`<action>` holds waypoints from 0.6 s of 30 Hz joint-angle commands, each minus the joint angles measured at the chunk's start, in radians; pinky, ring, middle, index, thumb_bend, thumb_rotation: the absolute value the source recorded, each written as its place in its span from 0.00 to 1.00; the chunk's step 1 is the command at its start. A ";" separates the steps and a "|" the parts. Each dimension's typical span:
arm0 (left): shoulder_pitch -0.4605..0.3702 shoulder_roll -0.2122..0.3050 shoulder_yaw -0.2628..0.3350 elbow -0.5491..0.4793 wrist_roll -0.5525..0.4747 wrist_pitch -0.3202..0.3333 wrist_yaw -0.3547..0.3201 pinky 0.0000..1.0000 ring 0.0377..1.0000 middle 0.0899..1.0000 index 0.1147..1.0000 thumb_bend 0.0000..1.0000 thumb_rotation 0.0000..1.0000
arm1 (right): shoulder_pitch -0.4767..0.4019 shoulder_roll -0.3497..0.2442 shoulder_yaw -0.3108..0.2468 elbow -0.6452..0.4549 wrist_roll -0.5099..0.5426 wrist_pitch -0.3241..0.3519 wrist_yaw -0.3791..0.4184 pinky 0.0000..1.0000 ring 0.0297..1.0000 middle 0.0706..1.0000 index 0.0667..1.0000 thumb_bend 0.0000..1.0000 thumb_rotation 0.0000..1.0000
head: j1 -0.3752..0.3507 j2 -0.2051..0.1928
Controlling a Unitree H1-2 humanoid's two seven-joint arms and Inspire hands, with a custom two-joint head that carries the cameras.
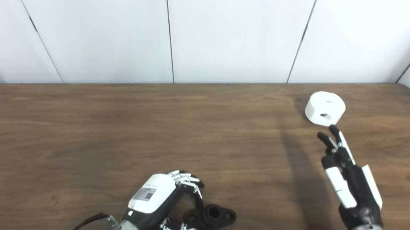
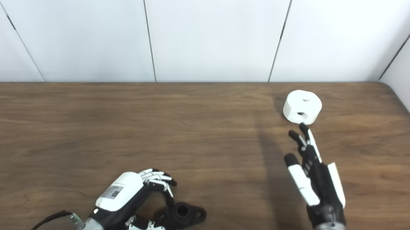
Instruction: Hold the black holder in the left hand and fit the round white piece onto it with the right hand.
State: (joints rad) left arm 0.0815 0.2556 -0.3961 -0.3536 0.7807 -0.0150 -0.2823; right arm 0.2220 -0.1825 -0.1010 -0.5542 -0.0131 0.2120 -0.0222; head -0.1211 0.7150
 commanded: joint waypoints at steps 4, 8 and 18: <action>0.001 0.011 -0.003 0.047 -0.020 -0.019 -0.002 0.90 0.84 0.76 0.42 0.52 0.05 | -0.033 -0.023 -0.034 -0.043 0.005 0.011 0.012 1.00 0.97 0.91 0.94 0.63 0.79 | -0.025 -0.031; 0.002 0.023 -0.006 0.056 -0.018 -0.040 0.006 0.89 0.84 0.76 0.42 0.52 0.05 | -0.078 -0.074 -0.059 -0.031 -0.025 0.031 0.025 1.00 0.99 0.93 0.94 0.63 0.79 | -0.066 -0.058; 0.010 0.033 -0.004 0.064 -0.011 -0.056 0.033 0.86 0.81 0.74 0.42 0.52 0.05 | -0.252 -0.271 -0.087 0.028 -0.217 0.165 0.056 0.97 0.97 0.96 0.98 0.61 0.85 | -0.123 -0.091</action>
State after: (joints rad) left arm 0.0762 0.2730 -0.3931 -0.3149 0.7578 -0.0737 -0.2298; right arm -0.0010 -0.4123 -0.1817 -0.5129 -0.1902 0.3755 0.0291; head -0.2454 0.6228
